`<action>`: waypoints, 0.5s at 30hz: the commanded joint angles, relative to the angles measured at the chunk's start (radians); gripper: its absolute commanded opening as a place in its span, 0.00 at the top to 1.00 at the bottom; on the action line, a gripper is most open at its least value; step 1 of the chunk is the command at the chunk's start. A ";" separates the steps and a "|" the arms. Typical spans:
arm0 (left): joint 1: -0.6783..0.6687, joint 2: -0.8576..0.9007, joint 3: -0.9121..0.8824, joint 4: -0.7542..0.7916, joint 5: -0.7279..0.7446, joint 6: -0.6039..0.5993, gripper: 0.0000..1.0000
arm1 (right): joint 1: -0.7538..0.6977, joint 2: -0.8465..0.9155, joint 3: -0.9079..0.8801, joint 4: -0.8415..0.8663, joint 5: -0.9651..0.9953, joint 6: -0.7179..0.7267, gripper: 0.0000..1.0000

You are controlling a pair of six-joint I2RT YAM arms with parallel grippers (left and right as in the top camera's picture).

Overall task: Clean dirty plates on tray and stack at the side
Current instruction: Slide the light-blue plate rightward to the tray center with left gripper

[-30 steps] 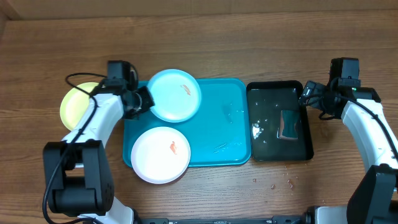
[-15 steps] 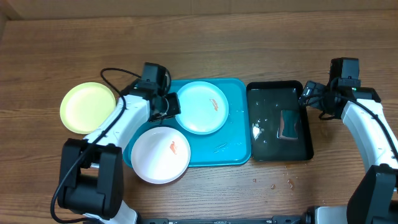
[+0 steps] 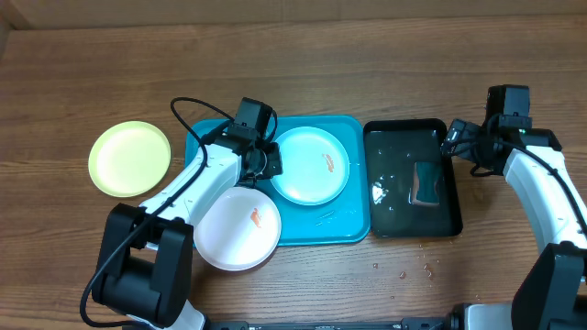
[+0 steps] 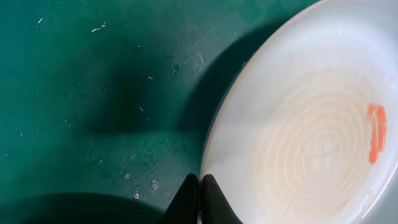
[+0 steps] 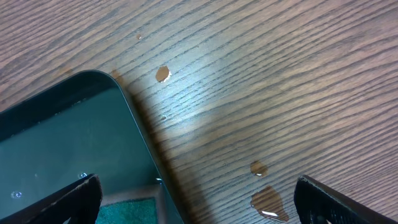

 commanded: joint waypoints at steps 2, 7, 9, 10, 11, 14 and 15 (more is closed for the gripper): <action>-0.018 -0.029 -0.018 0.013 -0.027 -0.041 0.96 | 0.000 -0.010 0.015 0.006 -0.003 0.005 0.00; -0.018 -0.029 -0.047 0.040 -0.030 -0.050 0.96 | 0.000 -0.010 0.015 0.006 -0.003 0.005 0.00; -0.018 -0.028 -0.053 0.039 -0.036 -0.050 0.96 | 0.000 -0.010 0.016 0.006 -0.003 0.005 0.00; -0.018 -0.028 -0.055 0.040 -0.038 -0.050 0.96 | 0.000 -0.010 0.015 0.006 -0.003 0.005 0.00; -0.018 -0.028 -0.056 0.040 -0.045 -0.051 0.96 | 0.000 -0.010 0.015 0.006 -0.003 0.005 0.00; -0.018 -0.028 -0.056 0.039 -0.053 -0.050 0.96 | 0.000 -0.010 0.015 0.006 -0.003 0.005 0.00; -0.018 -0.028 -0.056 0.039 -0.056 -0.050 0.96 | 0.000 -0.010 0.015 0.006 -0.003 0.005 0.00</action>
